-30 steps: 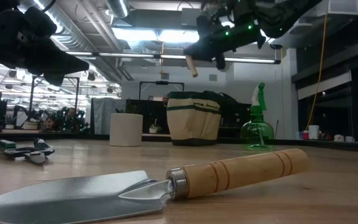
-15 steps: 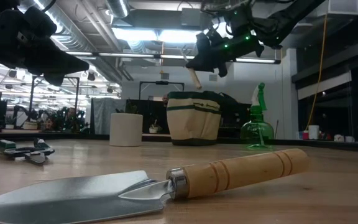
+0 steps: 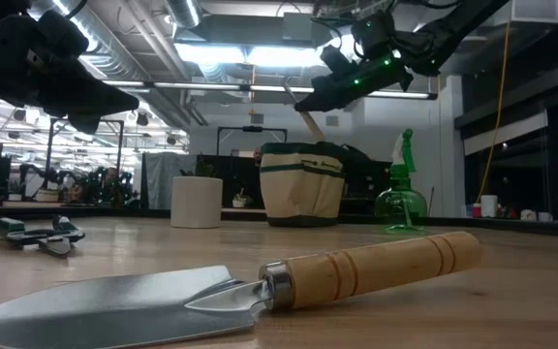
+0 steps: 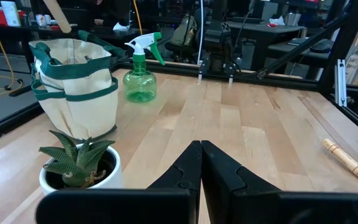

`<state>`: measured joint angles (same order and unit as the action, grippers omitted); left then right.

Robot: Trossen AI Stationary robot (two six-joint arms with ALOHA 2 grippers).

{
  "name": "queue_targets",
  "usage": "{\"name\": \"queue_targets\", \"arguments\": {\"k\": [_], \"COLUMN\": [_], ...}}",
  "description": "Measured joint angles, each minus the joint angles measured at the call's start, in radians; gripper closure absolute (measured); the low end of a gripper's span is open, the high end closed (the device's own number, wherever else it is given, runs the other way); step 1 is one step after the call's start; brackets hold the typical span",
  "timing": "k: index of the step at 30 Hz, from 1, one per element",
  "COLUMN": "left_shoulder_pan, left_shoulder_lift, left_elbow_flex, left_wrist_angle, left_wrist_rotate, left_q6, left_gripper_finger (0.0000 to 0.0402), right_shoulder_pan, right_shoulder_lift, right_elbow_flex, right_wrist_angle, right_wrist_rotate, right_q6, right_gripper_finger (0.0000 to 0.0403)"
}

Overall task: Pick & Place Garden tools in Gardening bag
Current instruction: Put the hand rake into the gardening bag, then put the spray bottle into the gardening bag

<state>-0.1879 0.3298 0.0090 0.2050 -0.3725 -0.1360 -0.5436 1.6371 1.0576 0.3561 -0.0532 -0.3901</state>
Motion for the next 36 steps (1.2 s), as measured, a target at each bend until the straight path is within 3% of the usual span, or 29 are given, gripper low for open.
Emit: {"name": "queue_targets", "arguments": {"k": [9, 14, 26, 36], "left_shoulder_pan": [0.000, 0.000, 0.000, 0.000], "left_shoulder_lift": [0.000, 0.000, 0.000, 0.000], "left_elbow_flex": [0.000, 0.000, 0.000, 0.000], "left_wrist_angle": [0.000, 0.000, 0.000, 0.000], "left_wrist_rotate": [0.000, 0.000, 0.000, 0.000], "left_q6": [0.000, 0.000, 0.000, 0.000], "left_gripper_finger": [0.0398, 0.0398, 0.0398, 0.0398], "right_shoulder_pan": [0.015, 0.017, 0.076, 0.192], "right_shoulder_lift": [0.000, -0.004, -0.132, -0.256], "right_elbow_flex": [0.000, 0.000, -0.001, 0.000], "right_wrist_angle": [0.000, 0.019, 0.038, -0.240], "right_wrist_rotate": [-0.003, -0.003, -0.040, -0.141], "right_q6": [0.026, 0.185, 0.330, 0.511], "right_gripper_finger": [0.0250, 0.0222, 0.0213, 0.0213]}}
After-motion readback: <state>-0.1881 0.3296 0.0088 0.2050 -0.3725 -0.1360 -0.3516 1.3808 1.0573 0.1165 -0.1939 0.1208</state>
